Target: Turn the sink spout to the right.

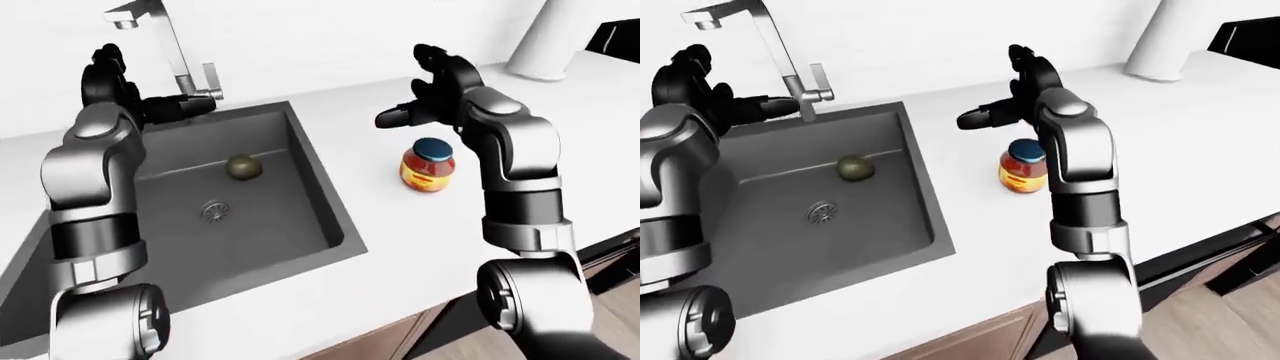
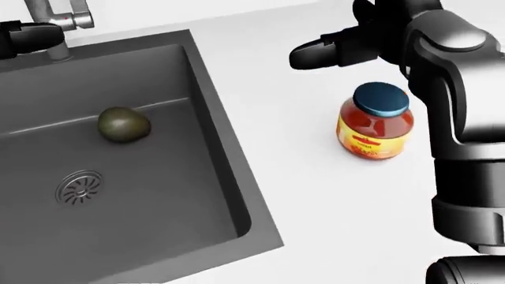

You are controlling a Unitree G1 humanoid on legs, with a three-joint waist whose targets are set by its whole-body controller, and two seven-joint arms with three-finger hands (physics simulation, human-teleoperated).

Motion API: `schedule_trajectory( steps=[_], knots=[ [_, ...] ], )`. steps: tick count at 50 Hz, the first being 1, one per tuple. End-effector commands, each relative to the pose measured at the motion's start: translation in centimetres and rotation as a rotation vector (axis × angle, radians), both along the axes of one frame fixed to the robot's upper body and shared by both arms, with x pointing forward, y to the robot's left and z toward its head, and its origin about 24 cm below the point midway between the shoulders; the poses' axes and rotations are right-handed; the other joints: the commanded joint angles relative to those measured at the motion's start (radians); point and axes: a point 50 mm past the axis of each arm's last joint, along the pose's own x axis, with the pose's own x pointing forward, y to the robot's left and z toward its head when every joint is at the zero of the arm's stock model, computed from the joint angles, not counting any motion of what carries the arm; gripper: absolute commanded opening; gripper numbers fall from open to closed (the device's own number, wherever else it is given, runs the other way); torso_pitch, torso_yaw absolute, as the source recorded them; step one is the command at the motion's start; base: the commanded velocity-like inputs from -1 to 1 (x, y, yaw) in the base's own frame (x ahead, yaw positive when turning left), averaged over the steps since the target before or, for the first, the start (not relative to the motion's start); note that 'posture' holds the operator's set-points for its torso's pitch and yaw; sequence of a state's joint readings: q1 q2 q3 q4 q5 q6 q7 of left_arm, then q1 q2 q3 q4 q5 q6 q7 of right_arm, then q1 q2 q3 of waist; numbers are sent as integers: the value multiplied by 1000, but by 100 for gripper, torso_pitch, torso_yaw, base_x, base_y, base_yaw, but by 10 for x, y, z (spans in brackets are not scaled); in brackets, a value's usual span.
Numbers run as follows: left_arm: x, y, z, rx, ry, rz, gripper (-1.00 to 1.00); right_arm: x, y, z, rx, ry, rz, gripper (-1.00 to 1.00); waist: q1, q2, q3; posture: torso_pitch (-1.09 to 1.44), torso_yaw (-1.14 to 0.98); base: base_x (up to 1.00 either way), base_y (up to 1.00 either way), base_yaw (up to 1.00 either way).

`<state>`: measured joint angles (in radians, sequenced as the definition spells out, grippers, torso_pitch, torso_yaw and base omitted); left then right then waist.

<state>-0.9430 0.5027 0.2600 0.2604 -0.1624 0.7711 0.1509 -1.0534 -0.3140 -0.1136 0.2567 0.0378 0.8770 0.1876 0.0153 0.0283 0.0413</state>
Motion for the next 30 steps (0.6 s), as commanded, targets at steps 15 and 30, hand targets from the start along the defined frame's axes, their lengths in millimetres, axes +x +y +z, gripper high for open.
schedule_trajectory(
  steps=[15,30],
  knots=[
    [-6,1,28,-35,-131,-91,100,-7,-3,34,-2,-138,-7,100,-38,-6,-3,0,0,4,0,0],
    [-7,7,28,-38,-123,-73,100,-7,-2,37,-5,-142,-5,100,-15,-5,-25,0,0,0,0,0]
  ],
)
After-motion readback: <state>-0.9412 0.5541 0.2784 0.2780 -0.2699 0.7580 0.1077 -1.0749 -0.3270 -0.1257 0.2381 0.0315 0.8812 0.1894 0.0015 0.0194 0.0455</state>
